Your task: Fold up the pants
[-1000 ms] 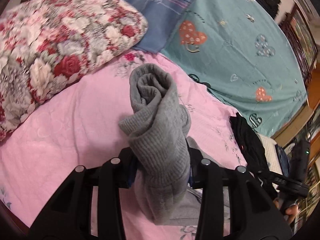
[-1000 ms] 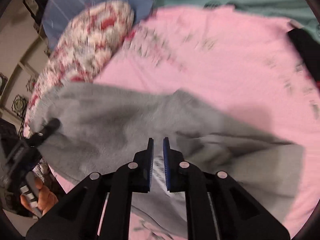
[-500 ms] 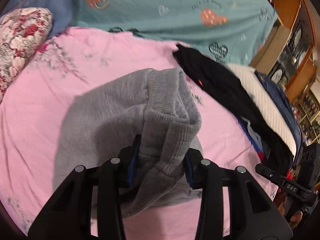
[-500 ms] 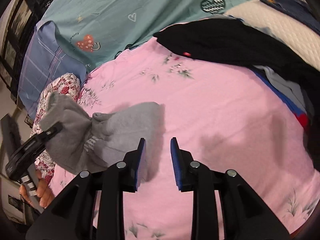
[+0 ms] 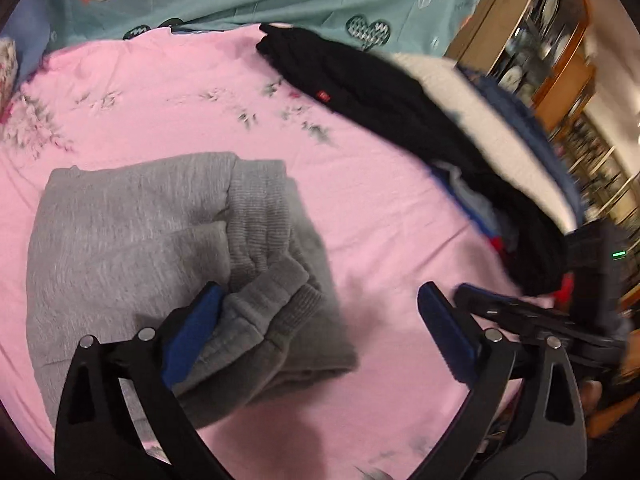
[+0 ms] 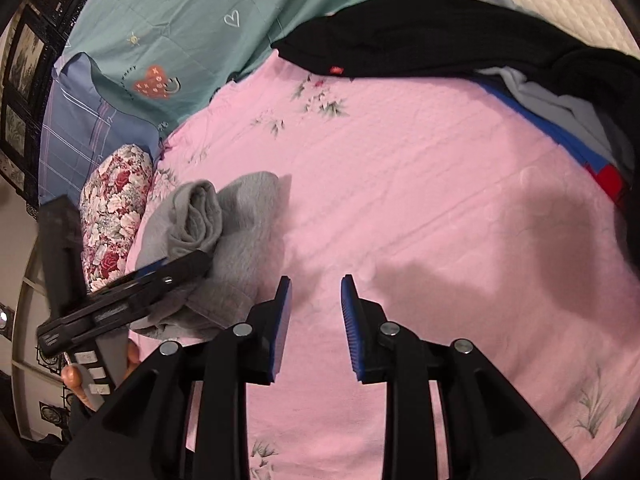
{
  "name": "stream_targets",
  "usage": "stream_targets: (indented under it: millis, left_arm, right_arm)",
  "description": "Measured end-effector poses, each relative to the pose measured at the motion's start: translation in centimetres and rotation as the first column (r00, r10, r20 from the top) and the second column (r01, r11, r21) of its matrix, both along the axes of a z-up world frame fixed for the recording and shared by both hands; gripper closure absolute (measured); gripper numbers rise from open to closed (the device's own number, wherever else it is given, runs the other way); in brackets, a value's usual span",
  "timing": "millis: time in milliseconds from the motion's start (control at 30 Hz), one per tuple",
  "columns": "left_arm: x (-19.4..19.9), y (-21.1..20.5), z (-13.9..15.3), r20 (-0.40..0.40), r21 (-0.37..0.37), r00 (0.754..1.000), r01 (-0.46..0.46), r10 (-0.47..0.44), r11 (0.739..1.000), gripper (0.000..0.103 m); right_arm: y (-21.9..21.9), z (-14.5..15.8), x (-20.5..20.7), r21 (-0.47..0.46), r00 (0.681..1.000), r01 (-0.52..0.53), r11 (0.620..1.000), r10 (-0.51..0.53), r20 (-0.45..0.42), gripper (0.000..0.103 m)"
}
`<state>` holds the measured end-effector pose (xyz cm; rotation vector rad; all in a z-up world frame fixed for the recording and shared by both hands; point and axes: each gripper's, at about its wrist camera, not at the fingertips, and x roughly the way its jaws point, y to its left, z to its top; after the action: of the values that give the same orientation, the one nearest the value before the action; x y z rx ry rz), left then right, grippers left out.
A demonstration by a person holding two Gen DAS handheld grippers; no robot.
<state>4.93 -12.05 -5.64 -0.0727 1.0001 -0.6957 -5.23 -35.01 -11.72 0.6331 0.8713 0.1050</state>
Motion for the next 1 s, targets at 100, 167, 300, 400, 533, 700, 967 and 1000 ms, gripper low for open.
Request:
stream_targets:
  millis: [100,167,300,400,533,700,967,1000]
  left_arm:
    - [0.5,5.0,1.4,-0.042,-0.128,0.996,-0.083,0.078,0.988,0.003]
    - [1.1,7.9,1.8,-0.034,-0.126,0.984,-0.176,0.173,0.976,0.003]
    - [1.6,12.4,0.7,-0.084,-0.15,0.962,-0.272,0.261,0.951,0.016]
    - [1.5,12.6,-1.0,-0.137,-0.112,0.964,-0.246,0.23,0.963,0.06]
    - [1.4,12.3,-4.0,-0.164,-0.075,0.965,-0.221,0.206,0.972,0.069]
    - [0.8,11.3,-3.3,-0.13,-0.062,0.977,-0.178,0.169,0.982,0.069]
    - [0.9,8.3,-4.5,-0.159,-0.044,0.982,-0.113,0.104,0.993,0.067]
    - [1.0,8.0,-5.0,-0.155,-0.025,0.983,-0.108,0.102,0.994,0.067]
  right_arm:
    - [0.3,0.4,0.6,-0.005,1.0,-0.01,1.0,0.01,-0.004,0.065]
    - [1.0,1.3,1.4,0.022,0.999,-0.049,0.999,0.049,0.022,0.044]
    - [3.3,3.0,4.4,0.044,0.988,-0.144,0.989,0.141,0.064,0.034]
    - [5.5,3.9,8.6,0.054,0.973,-0.227,0.972,0.224,0.057,0.033]
    - [8.0,2.6,14.0,0.088,0.943,-0.327,0.941,0.33,-0.027,0.027]
    - [10.3,-2.0,17.0,0.304,0.895,-0.398,0.866,0.439,-0.079,0.067]
    - [9.5,5.2,13.3,0.098,0.933,-0.359,0.928,0.355,0.052,0.077]
    - [9.4,4.9,13.3,0.068,0.938,-0.345,0.936,0.344,0.026,0.077]
